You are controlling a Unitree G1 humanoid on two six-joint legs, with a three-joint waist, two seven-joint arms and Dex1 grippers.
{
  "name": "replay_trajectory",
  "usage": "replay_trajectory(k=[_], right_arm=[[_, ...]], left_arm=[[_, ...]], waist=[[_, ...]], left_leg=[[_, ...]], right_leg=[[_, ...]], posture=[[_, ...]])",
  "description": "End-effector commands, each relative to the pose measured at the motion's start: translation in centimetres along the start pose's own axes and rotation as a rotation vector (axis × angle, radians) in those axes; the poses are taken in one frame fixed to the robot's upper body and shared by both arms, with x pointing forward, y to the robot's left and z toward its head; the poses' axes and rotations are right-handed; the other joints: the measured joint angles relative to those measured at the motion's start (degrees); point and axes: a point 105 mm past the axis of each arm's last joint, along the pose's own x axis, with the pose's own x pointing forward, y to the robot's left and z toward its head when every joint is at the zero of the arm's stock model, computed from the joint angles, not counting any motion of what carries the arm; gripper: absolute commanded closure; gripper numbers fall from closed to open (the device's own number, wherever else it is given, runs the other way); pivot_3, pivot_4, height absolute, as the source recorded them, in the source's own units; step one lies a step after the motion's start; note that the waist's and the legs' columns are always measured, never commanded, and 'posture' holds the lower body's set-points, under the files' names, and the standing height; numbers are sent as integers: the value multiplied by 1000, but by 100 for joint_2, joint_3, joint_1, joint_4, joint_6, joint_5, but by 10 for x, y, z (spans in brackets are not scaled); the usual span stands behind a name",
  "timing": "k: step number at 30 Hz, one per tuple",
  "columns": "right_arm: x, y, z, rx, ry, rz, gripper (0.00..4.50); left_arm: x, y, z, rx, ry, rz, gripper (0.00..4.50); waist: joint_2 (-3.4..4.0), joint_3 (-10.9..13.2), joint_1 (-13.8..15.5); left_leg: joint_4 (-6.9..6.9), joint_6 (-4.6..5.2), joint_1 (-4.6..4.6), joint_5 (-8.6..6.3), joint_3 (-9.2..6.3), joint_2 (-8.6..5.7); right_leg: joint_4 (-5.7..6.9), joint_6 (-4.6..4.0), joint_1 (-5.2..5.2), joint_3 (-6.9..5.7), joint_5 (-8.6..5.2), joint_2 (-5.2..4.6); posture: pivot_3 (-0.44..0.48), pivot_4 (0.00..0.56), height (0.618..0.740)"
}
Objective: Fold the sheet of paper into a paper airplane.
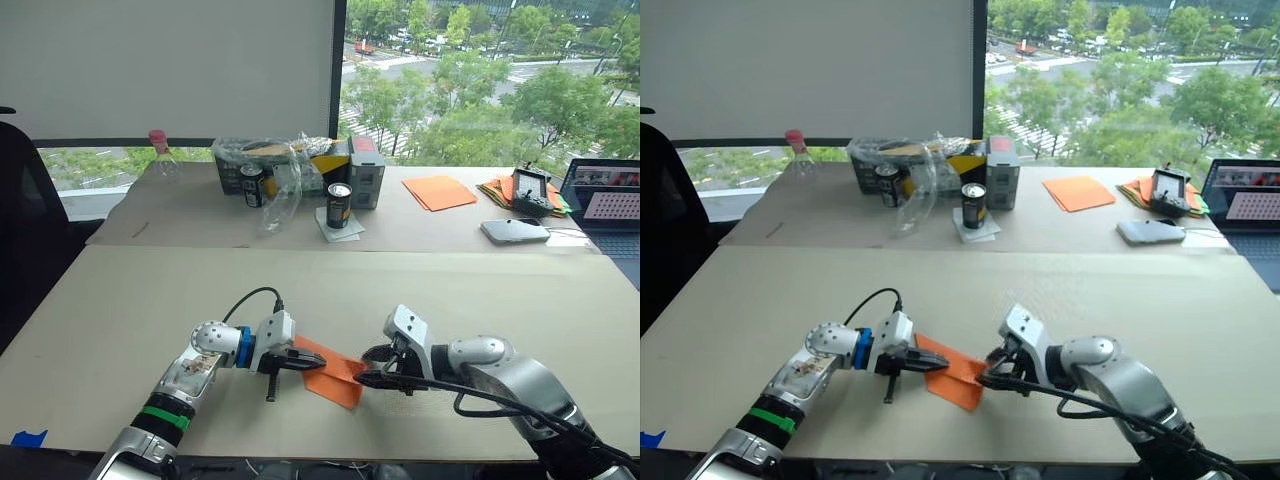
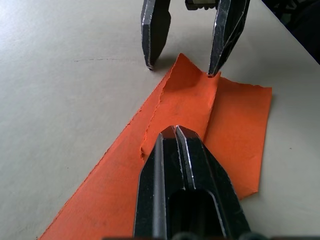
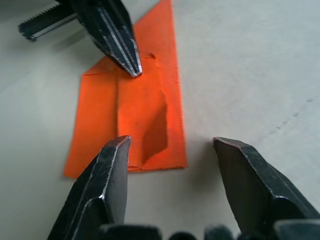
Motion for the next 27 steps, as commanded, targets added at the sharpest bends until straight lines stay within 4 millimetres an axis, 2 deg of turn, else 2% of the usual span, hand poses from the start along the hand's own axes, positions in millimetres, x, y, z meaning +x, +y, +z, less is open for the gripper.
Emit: replay_trajectory(k=[1, 4, 5, 13, 16, 27], right_arm=[[-11, 0, 26, -145, -108, -49, 1609], [-8, 13, 31, -183, -144, -22, 1609], [-5, 15, 32, -190, -155, -26, 1845], [19, 25, 26, -234, -188, -6, 4467], [28, 30, 16, -162, -143, 54, 4467], [39, 44, 20, -196, -178, 191, 4467]], left_arm=[[4, -2, -8, -23, 28, -13, 4500], [5, -1, -9, -26, 27, -20, 4500], [6, -1, -9, -27, 26, -22, 4500], [5, -5, -11, -34, 36, -47, 4500], [1, -4, -12, -36, 45, -43, 4500], [-12, -5, -14, -48, 72, -45, 4500]], waist=[[7, 4, -9], [7, 4, -10], [7, 4, -11], [8, 5, -17], [8, 4, -21], [8, 5, -115]], left_leg=[[0, 1, -4, 0, 0, -2], [-13, 1, -13, -1, 0, -2], [-15, 1, -17, -1, 0, -2], [-14, 2, -35, 0, 3, -11], [-13, 2, -36, 0, 3, -10], [-15, 1, -40, 0, 3, -7]], right_leg=[[0, -4, -5, 1, 2, -1], [0, -32, -18, 0, 19, -1], [0, -35, -24, 0, 20, -1], [0, -37, -47, 3, 22, -7], [1, -39, -50, 3, 23, -5], [5, -41, -61, 5, 25, 3]], posture=[[0, 150, 670], [0, 150, 670], [0, 150, 670], [0, 150, 670], [0, 150, 670], [0, 150, 670]])
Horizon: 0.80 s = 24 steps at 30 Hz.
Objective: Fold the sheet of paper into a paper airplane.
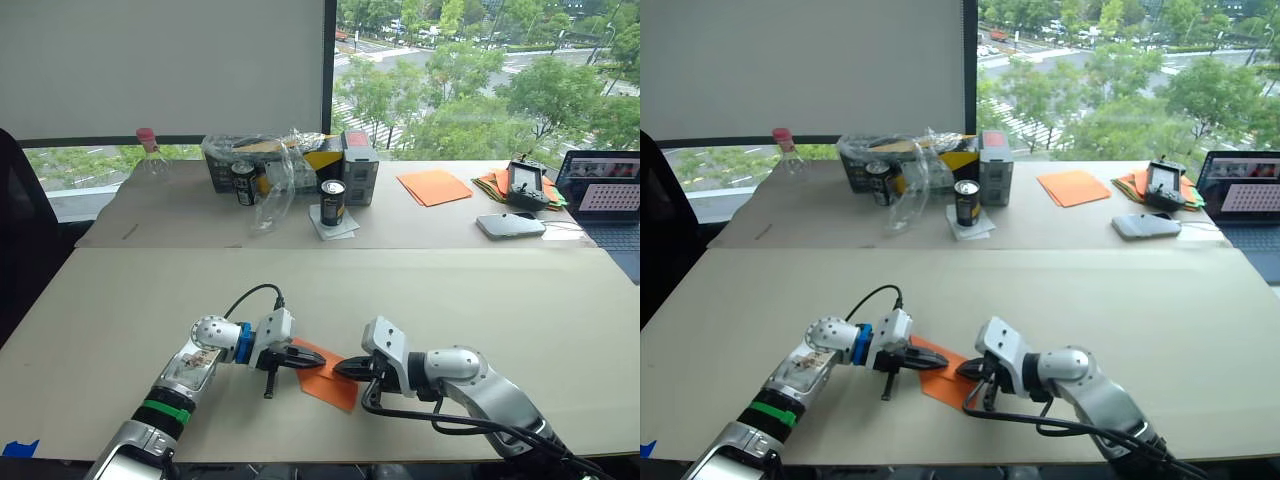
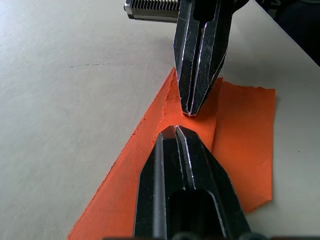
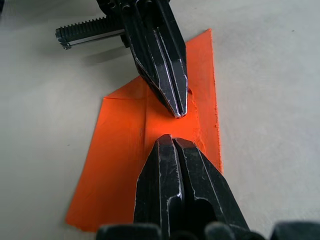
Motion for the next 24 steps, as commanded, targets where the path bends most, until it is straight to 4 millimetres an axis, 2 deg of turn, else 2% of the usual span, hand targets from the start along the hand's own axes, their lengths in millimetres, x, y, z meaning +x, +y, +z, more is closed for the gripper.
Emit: replay_trajectory(k=[1, 7, 12, 17, 21, 24], right_arm=[[4, 5, 10, -43, -47, 44, 4467], [9, 9, 12, -66, -63, 83, 4467], [6, 1, -8, -74, 36, 31, 4467], [-19, -4, -31, -54, 88, -30, 4467], [-46, 6, -52, -64, 150, -21, 4467], [-62, 10, -61, -97, 187, -15, 4467]], left_arm=[[-6, -7, -15, -56, 52, -9, 4500], [-11, -12, -18, -70, 69, -24, 4500], [-11, -13, -18, -74, 69, -33, 4500], [-9, -12, -19, -72, 71, -40, 4500], [-6, -7, -18, -69, 63, -29, 4500], [-3, -7, -17, -69, 56, -44, 4500]], waist=[[0, 0, -22], [1, 0, -52], [2, 0, -49], [3, -2, -1], [3, -2, 68], [4, -2, 102]], left_leg=[[0, 0, 0, 0, 0, 0], [0, 0, 0, 0, 0, 0], [0, 0, 1, 0, 0, 0], [1, 0, 5, 0, 0, -2], [2, 2, 22, -1, 1, -7], [1, 7, 53, -5, -1, -7]], right_leg=[[0, 0, 0, 0, 0, 0], [3, 0, -3, 1, 0, 0], [4, -1, -4, 1, 0, 0], [4, 0, -3, 0, 0, -2], [1, 4, 8, 0, -2, -9], [-5, 45, 68, -7, -28, -12]], posture=[[0, 150, 670], [0, 150, 670], [0, 150, 670], [0, 150, 670], [0, 150, 670], [0, 150, 670]])
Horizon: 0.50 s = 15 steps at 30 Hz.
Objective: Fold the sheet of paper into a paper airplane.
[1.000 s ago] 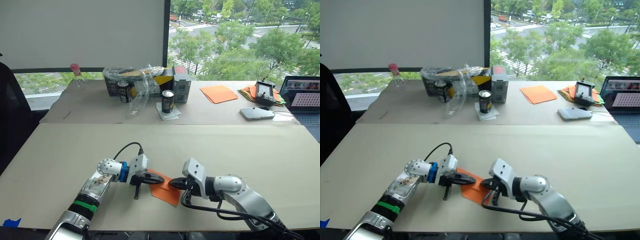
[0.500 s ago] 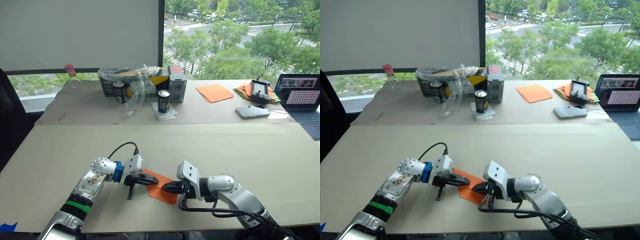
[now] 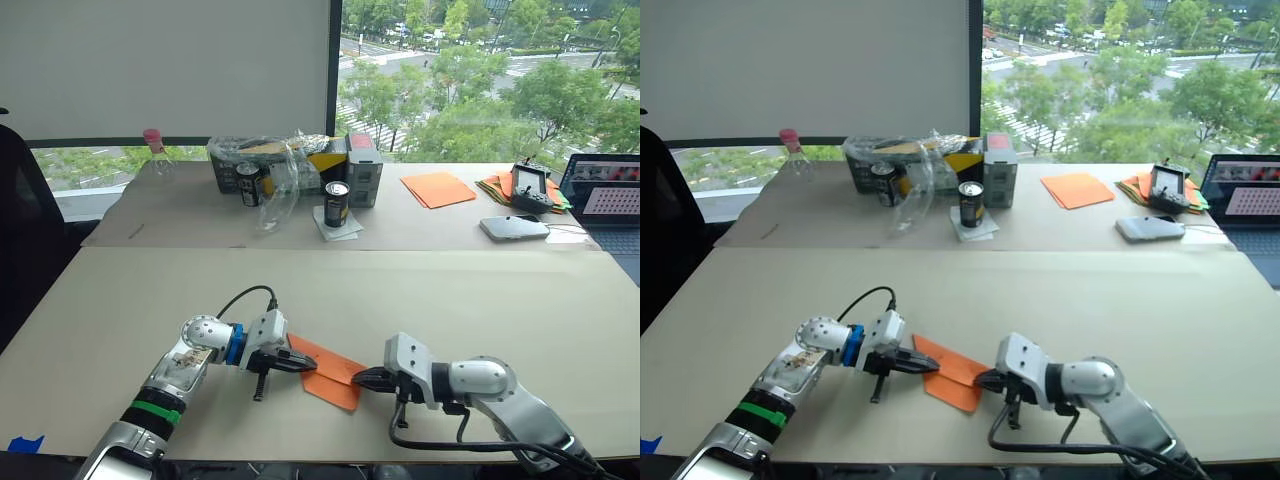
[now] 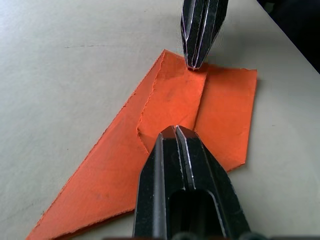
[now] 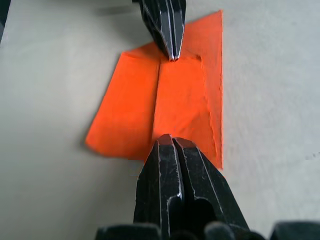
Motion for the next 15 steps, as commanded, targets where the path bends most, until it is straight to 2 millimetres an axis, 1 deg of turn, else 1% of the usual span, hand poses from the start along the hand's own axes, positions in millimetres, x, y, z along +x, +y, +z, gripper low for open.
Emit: replay_trajectory(k=[1, 3, 6, 8, 10, 12, 13, 15], right_arm=[[-13, 8, -27, 18, 100, 24, 4467], [-18, 4, -22, -1, 75, 6, 4467], [-23, -14, 6, -81, 5, -54, 4467], [-22, -20, 29, -146, -46, -69, 4467], [-17, -22, 51, -177, -111, -71, 4467], [-4, -21, 64, -236, -139, -48, 4467], [3, -20, 66, -252, -145, -36, 4467], [14, -17, 65, -263, -144, -12, 4467]], left_arm=[[3, -4, -13, -33, 39, -25, 4500], [4, -4, -12, -31, 35, -31, 4500], [6, -4, -11, -30, 32, -36, 4500], [5, -4, -11, -30, 33, -36, 4500], [5, -5, -12, -31, 33, -37, 4500], [5, -5, -12, -34, 35, -38, 4500], [5, -6, -12, -34, 36, -39, 4500], [5, -6, -12, -34, 37, -39, 4500]], waist=[[0, 0, 3], [0, 0, 10], [0, 0, 11], [3, 2, 4], [5, 2, -8], [5, 2, -10], [5, 2, -8], [4, 2, -1]], left_leg=[[-1, 2, 8, -1, -1, 1], [0, 3, 7, -2, 0, -1], [1, 7, 3, -4, 0, -4], [1, 8, -1, -3, 0, -10], [1, 8, -6, -3, 0, -11], [0, 8, -6, -3, -1, -7], [-1, 8, -7, -4, -3, -6], [-1, 9, -8, -5, -4, -7]], right_leg=[[-4, 13, 12, -2, -8, -2], [-8, 17, 15, -2, -11, -6], [-14, 17, 14, -1, -10, -10], [-14, 15, 10, 1, -8, -15], [-14, 14, 4, 2, -7, -18], [-14, 14, 2, 1, -7, -14], [-14, 13, 1, 0, -7, -13], [-15, -11, 0, -5, 7, -12]], posture=[[0, 150, 670], [0, 150, 670], [0, 150, 670], [0, 150, 670], [0, 150, 670], [0, 150, 670], [0, 150, 670], [0, 150, 670]])
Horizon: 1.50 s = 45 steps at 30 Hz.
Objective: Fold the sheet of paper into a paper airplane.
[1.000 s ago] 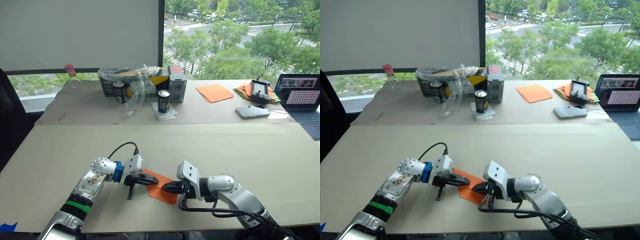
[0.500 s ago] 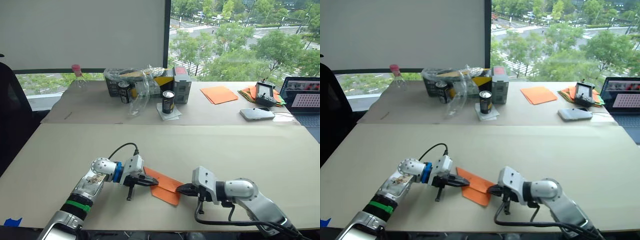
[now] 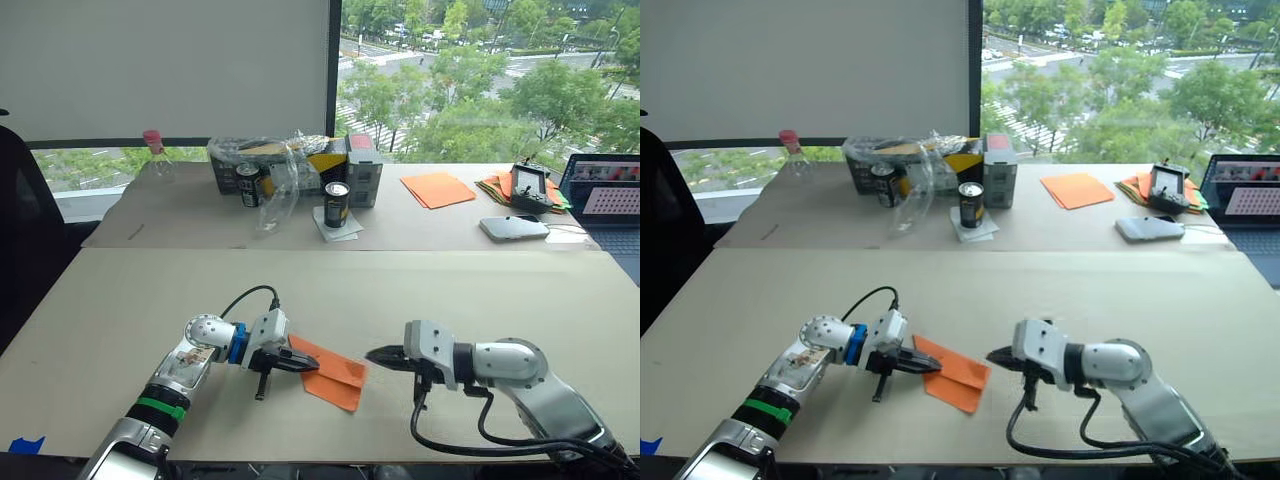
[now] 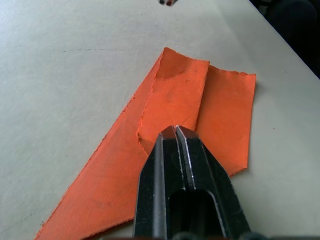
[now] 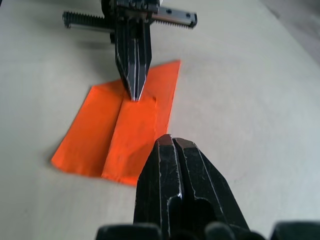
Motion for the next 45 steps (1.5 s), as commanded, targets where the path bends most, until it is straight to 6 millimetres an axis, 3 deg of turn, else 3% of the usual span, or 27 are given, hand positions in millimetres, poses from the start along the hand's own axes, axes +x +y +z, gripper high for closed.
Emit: replay_trajectory(k=[1, 4, 7, 16, 24, 30, 36, 42, 45], right_arm=[[15, 11, -3, -37, 3, 53, 4467], [33, 16, -18, -133, 47, 104, 4467], [43, 19, -19, -112, 21, 127, 4467], [42, 36, -43, -30, 26, 208, 4467], [26, 43, -67, -65, 117, 238, 4467], [6, 45, -91, -35, 187, 228, 4467], [-20, 60, -118, -32, 267, 272, 4467], [-40, 67, -119, -37, 271, 270, 4467], [-43, 58, -106, -43, 234, 221, 4467]], left_arm=[[3, -6, -13, -46, 45, -20, 4500], [3, -5, -11, -42, 44, -17, 4500], [2, -5, -12, -43, 48, -14, 4500], [3, -5, -13, -56, 50, -3, 4500], [5, -4, -14, -57, 52, -16, 4500], [6, -4, -14, -58, 52, -25, 4500], [9, -4, -14, -56, 48, -35, 4500], [9, -4, -14, -56, 47, -35, 4500], [9, -4, -14, -56, 44, -37, 4500]], waist=[[0, 0, 16], [1, 1, -3], [1, 1, -8], [2, 0, -5], [4, -1, 6], [4, -2, 26], [4, -25, 42], [10, -33, 101], [8, -35, 137]], left_leg=[[0, 3, -1, -2, 0, -3], [2, 14, -1, -8, 2, -12], [2, 14, -1, -8, 6, -16], [2, 13, 10, -8, 3, -13], [2, 14, 16, -8, 4, -14], [2, 16, 35, -9, 3, -16], [2, 16, 50, -9, 3, -14], [0, 38, 100, -25, 1, -15], [1, 44, 98, -28, 3, -19]], right_leg=[[0, -8, 1, -1, 4, -2], [-9, -9, 2, -2, 5, -8], [-9, -8, 0, 4, 6, -8], [-4, -8, 5, 2, 7, -5], [-4, -7, 5, 3, 6, -7], [-10, 3, 18, 2, 0, -10], [-12, 35, 35, 1, -19, -11], [-37, 57, 108, -6, -33, -20], [-48, 57, 109, -3, -33, -22]], posture=[[0, 150, 670], [0, 150, 670], [0, 150, 670], [0, 150, 670], [0, 150, 670], [0, 150, 670], [0, 150, 670], [0, 150, 670], [0, 150, 670]])
